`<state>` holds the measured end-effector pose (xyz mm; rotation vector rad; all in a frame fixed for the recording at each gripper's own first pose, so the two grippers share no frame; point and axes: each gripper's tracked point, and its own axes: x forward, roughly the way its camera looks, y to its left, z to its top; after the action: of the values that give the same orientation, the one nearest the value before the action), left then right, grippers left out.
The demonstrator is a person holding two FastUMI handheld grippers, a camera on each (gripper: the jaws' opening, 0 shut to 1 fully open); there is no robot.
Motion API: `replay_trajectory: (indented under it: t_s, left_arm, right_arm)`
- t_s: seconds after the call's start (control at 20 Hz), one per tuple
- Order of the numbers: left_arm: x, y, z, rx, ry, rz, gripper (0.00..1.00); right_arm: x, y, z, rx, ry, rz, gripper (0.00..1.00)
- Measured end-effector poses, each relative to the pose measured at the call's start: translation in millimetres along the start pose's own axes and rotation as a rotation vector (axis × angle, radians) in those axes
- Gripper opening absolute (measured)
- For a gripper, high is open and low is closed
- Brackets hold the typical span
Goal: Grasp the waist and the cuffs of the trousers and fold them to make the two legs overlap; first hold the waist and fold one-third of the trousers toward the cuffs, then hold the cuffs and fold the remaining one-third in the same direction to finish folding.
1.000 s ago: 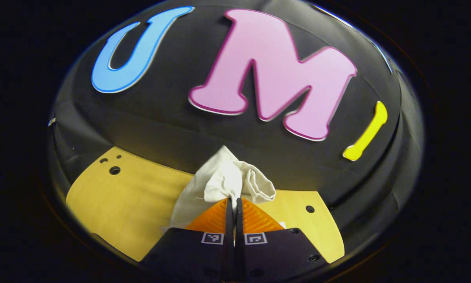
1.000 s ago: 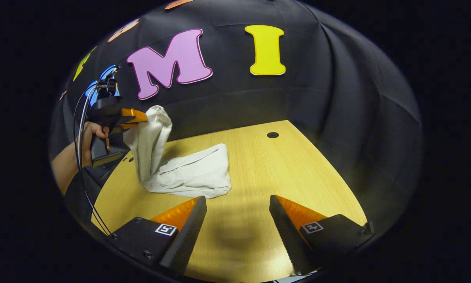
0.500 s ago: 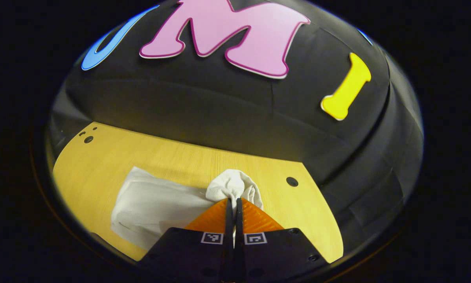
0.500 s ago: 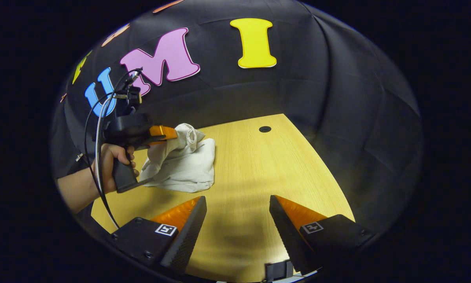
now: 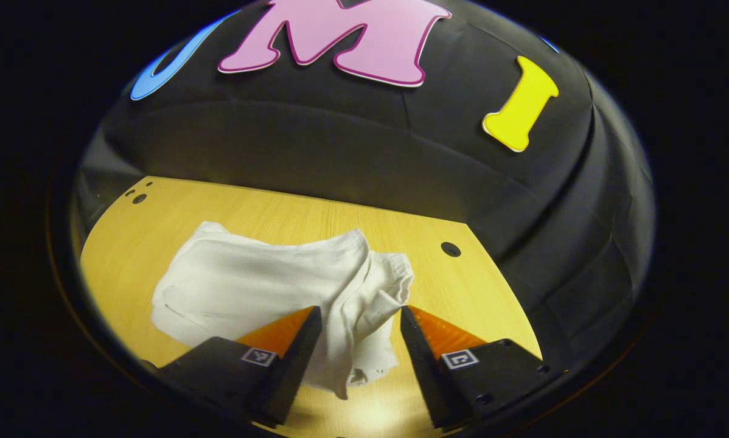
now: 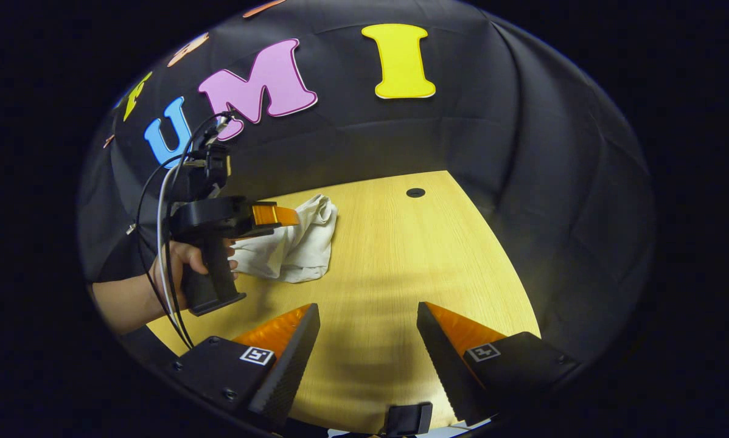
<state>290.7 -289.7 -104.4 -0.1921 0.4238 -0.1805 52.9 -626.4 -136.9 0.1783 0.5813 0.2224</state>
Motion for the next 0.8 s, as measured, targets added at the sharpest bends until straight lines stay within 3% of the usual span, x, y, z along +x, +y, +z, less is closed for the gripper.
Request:
replay_trajectory:
  t_s: [0.05,0.15,0.3,0.5,0.8]
  left_arm:
    - [-9,6,-1,0.002,-0.007,0.013,0.92]
    - [-32,16,-1,0.006,-0.021,0.027,0.96]
    - [-74,28,-1,0.062,-0.052,0.015,0.96]
    - [-139,58,3,0.215,-0.136,0.074,0.96]
    - [-249,91,-12,0.225,-0.239,0.111,0.96]
  right_arm:
    - [0,1,-2,-0.003,0.002,0.004,0.99]
    - [1,8,-7,-0.013,0.006,0.013,0.98]
    - [-1,22,-5,-0.028,-0.006,0.028,0.99]
    - [-6,44,2,-0.035,-0.036,0.033,0.99]
    - [-23,85,6,0.005,-0.101,-0.02,0.99]
